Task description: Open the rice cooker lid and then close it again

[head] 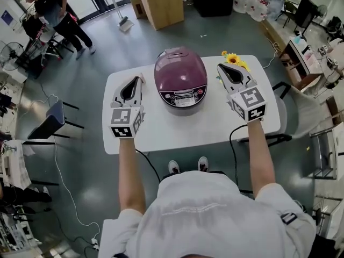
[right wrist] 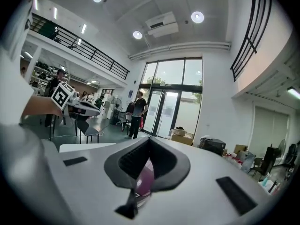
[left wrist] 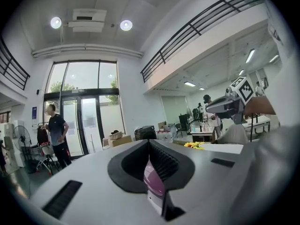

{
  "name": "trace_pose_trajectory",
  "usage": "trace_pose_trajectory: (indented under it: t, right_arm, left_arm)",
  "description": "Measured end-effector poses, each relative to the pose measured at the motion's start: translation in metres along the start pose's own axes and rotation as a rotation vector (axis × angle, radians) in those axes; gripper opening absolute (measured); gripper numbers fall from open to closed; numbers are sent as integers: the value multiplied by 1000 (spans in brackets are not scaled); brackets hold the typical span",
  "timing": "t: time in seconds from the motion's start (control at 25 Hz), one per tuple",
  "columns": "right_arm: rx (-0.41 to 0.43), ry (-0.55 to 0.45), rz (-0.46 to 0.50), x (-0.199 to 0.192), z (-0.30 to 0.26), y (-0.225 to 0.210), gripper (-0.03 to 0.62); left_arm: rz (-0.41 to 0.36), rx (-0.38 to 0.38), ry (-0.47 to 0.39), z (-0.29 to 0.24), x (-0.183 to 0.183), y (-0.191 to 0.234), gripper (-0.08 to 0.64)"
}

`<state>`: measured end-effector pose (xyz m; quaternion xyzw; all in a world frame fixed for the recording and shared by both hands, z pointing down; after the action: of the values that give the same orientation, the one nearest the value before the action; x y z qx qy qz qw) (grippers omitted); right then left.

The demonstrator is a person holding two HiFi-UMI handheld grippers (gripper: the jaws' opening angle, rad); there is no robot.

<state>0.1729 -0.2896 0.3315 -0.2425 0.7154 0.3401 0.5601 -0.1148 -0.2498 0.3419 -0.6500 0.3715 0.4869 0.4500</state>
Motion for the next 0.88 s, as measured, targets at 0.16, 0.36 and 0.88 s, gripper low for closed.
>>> trace_pose_trajectory:
  t: [0.16, 0.36, 0.88]
  right_arm:
    - [-35, -7, 19, 16, 2, 14, 26]
    - [-88, 3, 44, 26, 1, 26, 26]
    - [-53, -16, 64, 43, -14, 44, 26]
  left_arm:
    - [-7, -43, -34, 7, 13, 8, 18]
    - [7, -61, -73, 17, 24, 23, 18]
    - [-57, -65, -72, 17, 28, 35, 20]
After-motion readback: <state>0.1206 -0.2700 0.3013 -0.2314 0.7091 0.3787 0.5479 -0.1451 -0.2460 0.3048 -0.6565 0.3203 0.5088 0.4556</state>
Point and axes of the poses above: the fingertips, and each gripper's own axes: z backward along the fingers, y to its left, x out of its top, the point moved 3 cm from there along z, backward along the fingers, and after that the axes turned 1 degree about -z, right-handed, at the moved point
